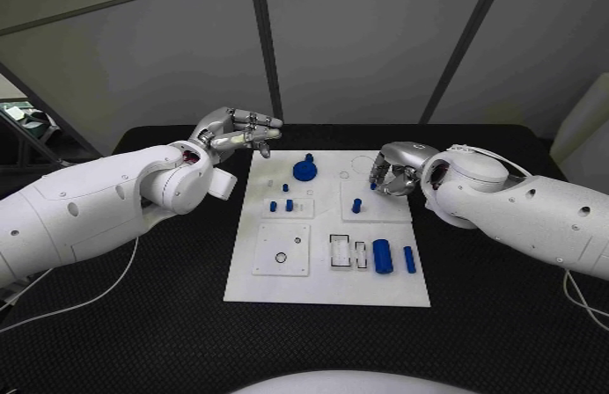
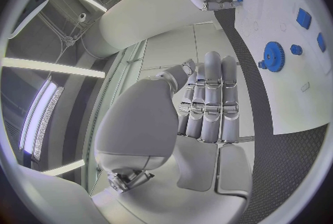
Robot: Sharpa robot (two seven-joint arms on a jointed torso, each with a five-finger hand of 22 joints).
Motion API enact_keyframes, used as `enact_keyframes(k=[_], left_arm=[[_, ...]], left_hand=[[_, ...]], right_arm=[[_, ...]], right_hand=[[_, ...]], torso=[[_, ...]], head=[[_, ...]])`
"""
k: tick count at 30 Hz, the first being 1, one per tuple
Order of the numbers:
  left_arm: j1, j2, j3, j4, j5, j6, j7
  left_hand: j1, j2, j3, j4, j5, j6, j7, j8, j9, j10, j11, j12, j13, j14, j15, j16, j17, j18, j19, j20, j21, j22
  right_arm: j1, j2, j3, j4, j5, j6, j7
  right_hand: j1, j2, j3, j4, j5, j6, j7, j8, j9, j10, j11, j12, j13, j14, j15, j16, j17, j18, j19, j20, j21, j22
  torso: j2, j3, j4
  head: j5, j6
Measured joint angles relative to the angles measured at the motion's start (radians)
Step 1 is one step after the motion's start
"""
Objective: Assemble the parts on the task board
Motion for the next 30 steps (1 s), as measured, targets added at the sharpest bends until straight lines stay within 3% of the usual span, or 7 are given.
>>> enact_keyframes(k=[13,30], left_arm=[[0.000,0.001,0.000,-0.002,0.002,0.000,0.001],[0.000,0.001,0.000,-0.003,0.003,-0.002,0.001]], left_hand=[[0.004,0.004,-0.003,-0.003,0.000,0.004,0.004,0.000,0.000,0.000,0.000,0.000,0.000,0.000,0.000,-0.004,0.000,0.000,0.000,0.000,0.000,0.000],[0.004,0.004,-0.003,-0.003,0.000,0.004,0.004,0.000,0.000,0.000,0.000,0.000,0.000,0.000,0.000,-0.004,-0.003,0.000,0.000,0.000,-0.004,-0.001]], right_arm=[[0.000,0.009,0.002,-0.006,-0.001,0.007,0.000],[-0.001,0.016,0.004,0.000,-0.042,0.019,-0.036]], right_hand=[[-0.008,0.010,0.006,-0.001,0.000,0.016,-0.003,0.006,0.000,0.019,-0.002,0.000,-0.007,0.000,-0.008,0.004,0.004,0.000,0.007,0.000,0.010,0.000],[-0.012,0.039,0.016,-0.011,0.000,0.071,-0.024,0.014,0.003,0.078,-0.026,-0.007,-0.017,0.000,-0.022,-0.004,-0.028,0.000,0.023,-0.016,0.045,0.000]], torso=[[0.000,-0.0003,0.0001],[0.000,-0.0003,0.0004]], head=[[-0.001,-0.001],[0.001,-0.008]])
